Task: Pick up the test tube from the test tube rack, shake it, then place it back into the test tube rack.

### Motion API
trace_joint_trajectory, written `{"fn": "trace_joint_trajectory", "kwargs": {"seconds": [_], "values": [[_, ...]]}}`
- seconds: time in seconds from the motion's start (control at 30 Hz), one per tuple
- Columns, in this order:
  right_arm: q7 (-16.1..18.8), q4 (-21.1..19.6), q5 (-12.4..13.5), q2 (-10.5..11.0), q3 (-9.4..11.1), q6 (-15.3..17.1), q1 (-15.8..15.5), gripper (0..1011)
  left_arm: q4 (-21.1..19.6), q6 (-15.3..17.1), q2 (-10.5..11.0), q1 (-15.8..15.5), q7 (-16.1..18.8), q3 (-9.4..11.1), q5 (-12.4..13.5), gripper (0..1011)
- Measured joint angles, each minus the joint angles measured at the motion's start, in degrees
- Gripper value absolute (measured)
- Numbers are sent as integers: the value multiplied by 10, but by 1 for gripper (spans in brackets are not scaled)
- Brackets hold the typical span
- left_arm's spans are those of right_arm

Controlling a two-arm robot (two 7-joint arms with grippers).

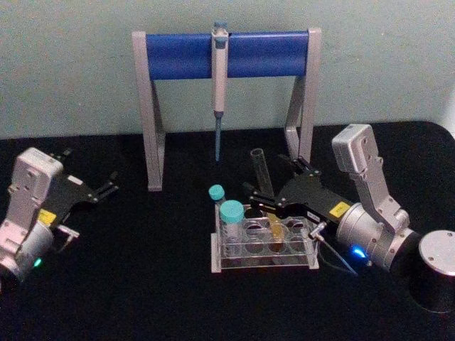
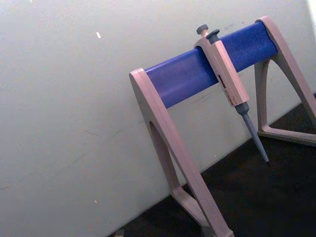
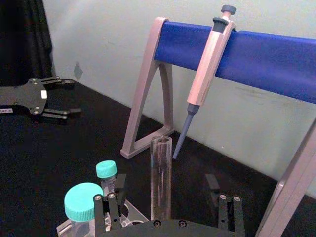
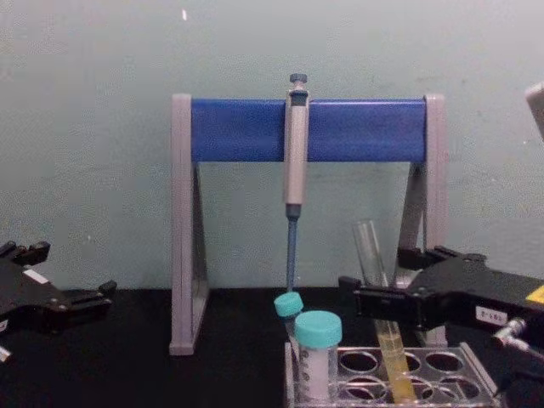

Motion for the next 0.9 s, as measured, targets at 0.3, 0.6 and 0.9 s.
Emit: {"fn": "trace_joint_trajectory", "kwargs": {"seconds": [0.3,0.6,0.9], "values": [[-2,0,0,1,-2,0,0,1000,0,0,0,0,0,0,0,1001],[-3,0,0,1,-3,0,0,903,0,0,0,0,0,0,0,1001],[-4,-1,0,2,-3,-1,0,647,0,0,0,0,0,0,0,1001]]}}
